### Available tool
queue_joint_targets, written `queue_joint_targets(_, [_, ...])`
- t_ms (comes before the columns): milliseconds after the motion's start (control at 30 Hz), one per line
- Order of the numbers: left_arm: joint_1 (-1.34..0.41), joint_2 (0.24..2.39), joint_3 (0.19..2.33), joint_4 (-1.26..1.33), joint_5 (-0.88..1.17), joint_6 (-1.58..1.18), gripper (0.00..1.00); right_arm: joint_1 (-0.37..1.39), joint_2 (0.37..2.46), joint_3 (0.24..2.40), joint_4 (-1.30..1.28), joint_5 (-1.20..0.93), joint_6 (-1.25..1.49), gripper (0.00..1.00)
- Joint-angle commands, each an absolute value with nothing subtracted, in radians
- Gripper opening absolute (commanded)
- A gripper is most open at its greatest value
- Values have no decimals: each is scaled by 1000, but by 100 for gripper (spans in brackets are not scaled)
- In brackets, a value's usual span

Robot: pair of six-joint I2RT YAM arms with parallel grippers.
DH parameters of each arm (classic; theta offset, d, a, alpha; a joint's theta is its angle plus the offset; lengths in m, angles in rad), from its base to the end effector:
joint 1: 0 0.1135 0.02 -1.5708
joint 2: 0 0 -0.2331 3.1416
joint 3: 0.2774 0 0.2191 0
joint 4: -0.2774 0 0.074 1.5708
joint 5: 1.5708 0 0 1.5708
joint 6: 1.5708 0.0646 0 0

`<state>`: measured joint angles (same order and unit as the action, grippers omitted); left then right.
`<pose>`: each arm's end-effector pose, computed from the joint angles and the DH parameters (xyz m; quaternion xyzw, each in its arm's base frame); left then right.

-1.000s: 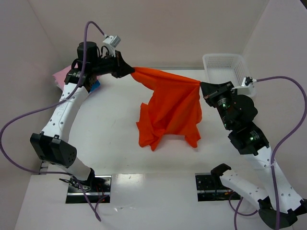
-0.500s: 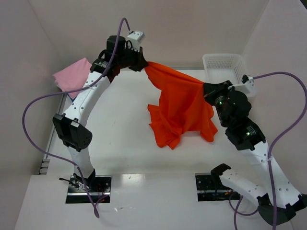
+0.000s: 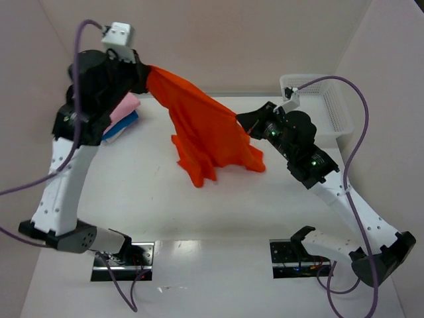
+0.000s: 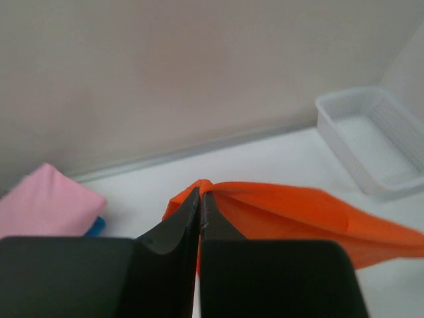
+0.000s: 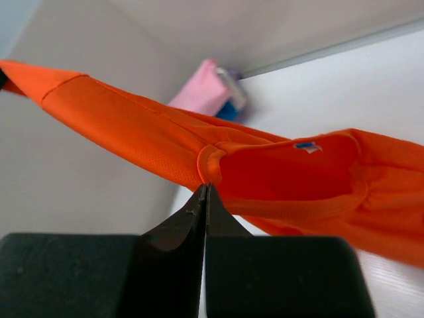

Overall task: Fold and stack the t-shirts
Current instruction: Flatten out the tshirt

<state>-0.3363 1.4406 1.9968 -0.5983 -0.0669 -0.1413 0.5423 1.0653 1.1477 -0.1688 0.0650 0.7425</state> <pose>0.2614 -0.0868 0.5010 0.0472 0.7203 -0.1402 0.6778 0.2164 0.1255 0.3826 0.0955 0.7307 0.3856 0.5552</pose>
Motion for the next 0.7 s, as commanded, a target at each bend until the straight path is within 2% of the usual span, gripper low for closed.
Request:
queue_joint_targets(0, [-328,1374,2081,-584,-218,-95,0,618,983,1252,-92,58,725,0])
queue_joint_targets(67, [-328,1454,2198,-656,-235,-72,0,618,951,1284,-132,96,753,0])
queue_joint_targets(133, [-328,1609,2383,-698,-166,-60,0,618,931,1284,-190,132,765,0])
queue_joint_targets(300, [-328,1973,2655,-710,129,-129,0,618,884,1168,-296,332,822,0])
queue_joint_targets(500, [-360,2183,2668,-719,241,-126,0,589,853,1028,-351,457,877,0])
queue_joint_targets(667, [-370,2229,2622,-729,324,-126,0,580,905,945,-295,420,890,0])
